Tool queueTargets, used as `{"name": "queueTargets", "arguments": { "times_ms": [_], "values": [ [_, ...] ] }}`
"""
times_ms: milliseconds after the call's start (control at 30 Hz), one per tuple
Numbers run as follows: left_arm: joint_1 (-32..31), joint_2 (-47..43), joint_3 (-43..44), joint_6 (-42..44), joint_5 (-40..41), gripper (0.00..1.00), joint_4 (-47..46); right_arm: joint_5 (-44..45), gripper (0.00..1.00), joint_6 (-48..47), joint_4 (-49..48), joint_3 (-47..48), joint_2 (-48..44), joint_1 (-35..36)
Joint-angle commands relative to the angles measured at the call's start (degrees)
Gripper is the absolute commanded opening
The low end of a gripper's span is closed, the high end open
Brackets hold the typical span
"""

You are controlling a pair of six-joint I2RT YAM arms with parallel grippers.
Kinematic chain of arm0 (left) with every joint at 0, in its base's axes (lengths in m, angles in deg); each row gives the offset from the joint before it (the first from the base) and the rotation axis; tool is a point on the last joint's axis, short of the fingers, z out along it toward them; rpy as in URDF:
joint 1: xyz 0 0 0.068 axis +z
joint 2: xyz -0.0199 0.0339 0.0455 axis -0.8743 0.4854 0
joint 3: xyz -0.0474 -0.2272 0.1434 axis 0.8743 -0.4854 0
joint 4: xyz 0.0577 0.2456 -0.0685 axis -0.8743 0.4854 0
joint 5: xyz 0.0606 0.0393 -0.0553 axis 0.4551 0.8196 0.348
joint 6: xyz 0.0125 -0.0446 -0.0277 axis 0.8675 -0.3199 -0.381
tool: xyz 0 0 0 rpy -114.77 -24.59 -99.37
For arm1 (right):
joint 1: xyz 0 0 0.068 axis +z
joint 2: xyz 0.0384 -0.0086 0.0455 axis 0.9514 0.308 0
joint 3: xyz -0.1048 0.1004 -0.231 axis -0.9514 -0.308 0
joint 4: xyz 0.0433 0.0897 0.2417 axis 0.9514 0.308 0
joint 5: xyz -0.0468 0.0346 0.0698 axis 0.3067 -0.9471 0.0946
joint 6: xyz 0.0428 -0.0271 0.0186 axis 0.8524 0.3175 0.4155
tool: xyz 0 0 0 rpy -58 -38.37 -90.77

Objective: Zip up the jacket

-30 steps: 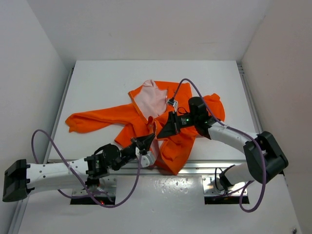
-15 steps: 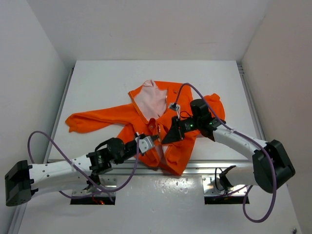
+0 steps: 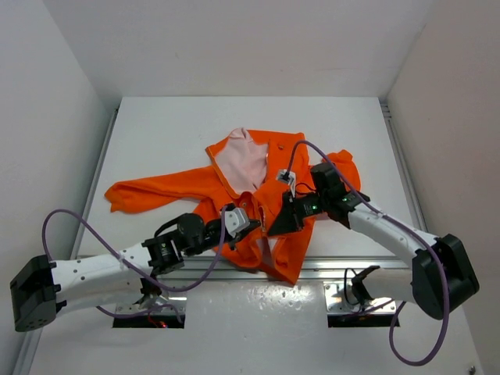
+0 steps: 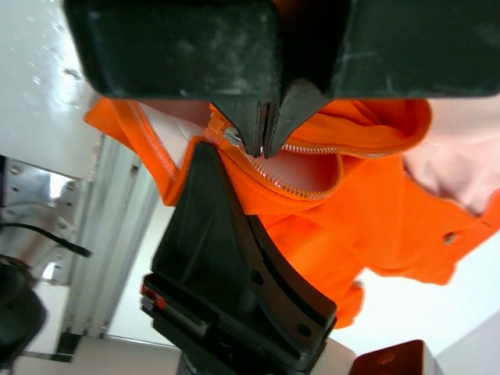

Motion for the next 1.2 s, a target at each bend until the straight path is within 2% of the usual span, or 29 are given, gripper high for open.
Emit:
{"name": "queueTargets", "arguments": {
  "times_ms": [0, 100, 233, 333, 367, 500, 567, 600, 767, 933, 1000, 1033, 1067, 1100, 1167],
  "values": [
    [3.6, -2.69, 2.92, -0.31, 1.75, 0.0, -4.09, -4.07, 0.0, -2.37, 11.71, -3.23, -2.28, -1.78],
    [3.6, -2.08, 2.91, -1.63, -5.71, 0.0, -2.68, -1.88, 0.0, -1.58, 11.46, -4.81, -3.34, -3.97],
    [3.6, 0.64, 2.91, -3.39, -11.45, 0.0, -1.89, 0.5, 0.0, 1.41, 11.02, -6.05, -5.01, -7.15],
    [3.6, 4.06, 2.91, -5.24, -13.21, 0.0, -2.67, 2.95, 0.17, 6.49, 10.05, -7.54, -7.65, -8.38],
    [3.6, 4.95, 3.52, -6.63, -13.82, 0.0, -3.29, 3.49, 0.36, 7.3, 9.09, -7.72, -10.26, -8.99],
    [4.13, 9.17, 4.05, -8.13, -14.36, 0.0, -5.49, 7.88, 0.56, 11.69, 8.81, -8.42, -16.85, -9.35],
    [4.13, 10.58, 4.75, -8.66, -14.36, 0.0, -7.07, 11.4, 0.56, 14.25, 8.9, -8.25, -18.89, -9.52],
    [4.13, 12.15, 4.76, -9.19, -14.36, 0.0, -7.07, 12.45, 0.53, 14.07, 10.12, -7.81, -21.51, -9.87],
    [6.83, 16.03, 7.65, -11.2, -16.46, 0.0, -7.69, 11.58, 0.39, 15.48, 12.42, -1.84, -22.86, -8.82],
    [10.01, 19.01, 9.67, -15.86, -17.96, 0.0, -8.74, 11.93, 0.24, 14.25, 11.36, -1.13, -23.12, -2.51],
    [11.59, 19.55, 10.29, -17.18, -17.96, 0.0, -9.36, 13.16, 0.24, 15.03, 10.06, -2.18, -23.12, -2.05],
    [11.6, 19.55, 10.29, -17.97, -17.96, 0.0, -9.36, 13.6, 0.31, 14.43, 9.52, -2.53, -23.12, -0.75],
    [12.12, 20.33, 10.9, -17.98, -17.96, 0.0, -9.36, 17.69, 0.33, 12.77, 9.95, -2.45, -23.29, -0.04],
    [12.73, 20.95, 11.69, -18.5, -17.96, 0.0, -9.36, 25.04, 0.33, 8.05, 14.14, -1.84, -23.47, 0.84],
    [13.26, 20.95, 12.22, -18.51, -18.66, 0.0, -9.36, 34.11, 0.37, -3.97, 14.96, -1.92, -25.22, 4.88]
  ]
}}
